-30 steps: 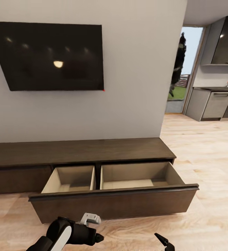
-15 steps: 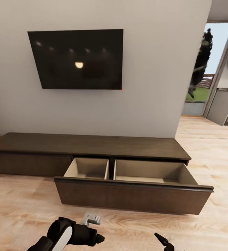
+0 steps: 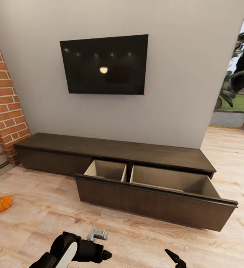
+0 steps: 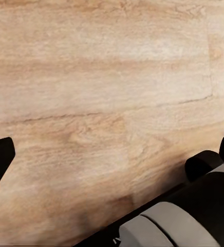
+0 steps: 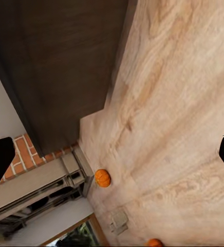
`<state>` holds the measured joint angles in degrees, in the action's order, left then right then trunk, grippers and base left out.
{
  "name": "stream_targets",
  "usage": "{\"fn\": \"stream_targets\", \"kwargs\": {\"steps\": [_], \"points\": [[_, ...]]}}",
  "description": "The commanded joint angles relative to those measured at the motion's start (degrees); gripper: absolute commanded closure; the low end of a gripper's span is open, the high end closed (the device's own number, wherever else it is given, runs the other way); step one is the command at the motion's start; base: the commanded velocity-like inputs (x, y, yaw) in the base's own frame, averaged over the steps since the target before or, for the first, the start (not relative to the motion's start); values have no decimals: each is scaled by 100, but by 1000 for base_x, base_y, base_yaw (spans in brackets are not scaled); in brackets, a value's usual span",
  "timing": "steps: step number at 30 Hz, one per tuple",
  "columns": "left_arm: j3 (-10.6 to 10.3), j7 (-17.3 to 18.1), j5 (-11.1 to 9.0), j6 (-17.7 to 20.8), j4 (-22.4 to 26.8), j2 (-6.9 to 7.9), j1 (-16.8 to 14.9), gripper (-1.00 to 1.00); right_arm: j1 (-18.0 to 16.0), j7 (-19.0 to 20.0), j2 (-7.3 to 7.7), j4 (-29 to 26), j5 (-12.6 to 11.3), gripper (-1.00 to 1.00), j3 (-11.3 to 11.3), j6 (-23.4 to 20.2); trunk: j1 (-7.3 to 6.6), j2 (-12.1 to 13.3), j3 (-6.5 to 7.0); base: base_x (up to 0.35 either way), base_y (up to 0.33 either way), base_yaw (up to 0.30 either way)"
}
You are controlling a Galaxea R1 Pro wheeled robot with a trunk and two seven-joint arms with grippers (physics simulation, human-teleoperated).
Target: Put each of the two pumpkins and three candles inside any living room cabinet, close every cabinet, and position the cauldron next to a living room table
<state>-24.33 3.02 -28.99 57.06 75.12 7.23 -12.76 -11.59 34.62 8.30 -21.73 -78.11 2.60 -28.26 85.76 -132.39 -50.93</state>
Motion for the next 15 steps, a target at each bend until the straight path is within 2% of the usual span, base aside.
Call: {"fn": "stream_targets", "kwargs": {"steps": [1, 8, 15], "points": [[-6, 32, 37, 16, 3, 4, -5, -100, -2, 5, 5, 2, -55, -100, 28, -20, -2, -3, -6, -60, -71, 290], [-5, 32, 47, 16, 3, 15, -4, -100, -2, 8, -1, 2, -55, -100, 30, 335, -2, -3, -6, -16, -19, 292], [-4, 32, 52, 16, 3, 24, -3, -100, -2, 5, -3, 2, -55, -100, 33, 410, -2, -3, -6, -3, -1, 294]]}}
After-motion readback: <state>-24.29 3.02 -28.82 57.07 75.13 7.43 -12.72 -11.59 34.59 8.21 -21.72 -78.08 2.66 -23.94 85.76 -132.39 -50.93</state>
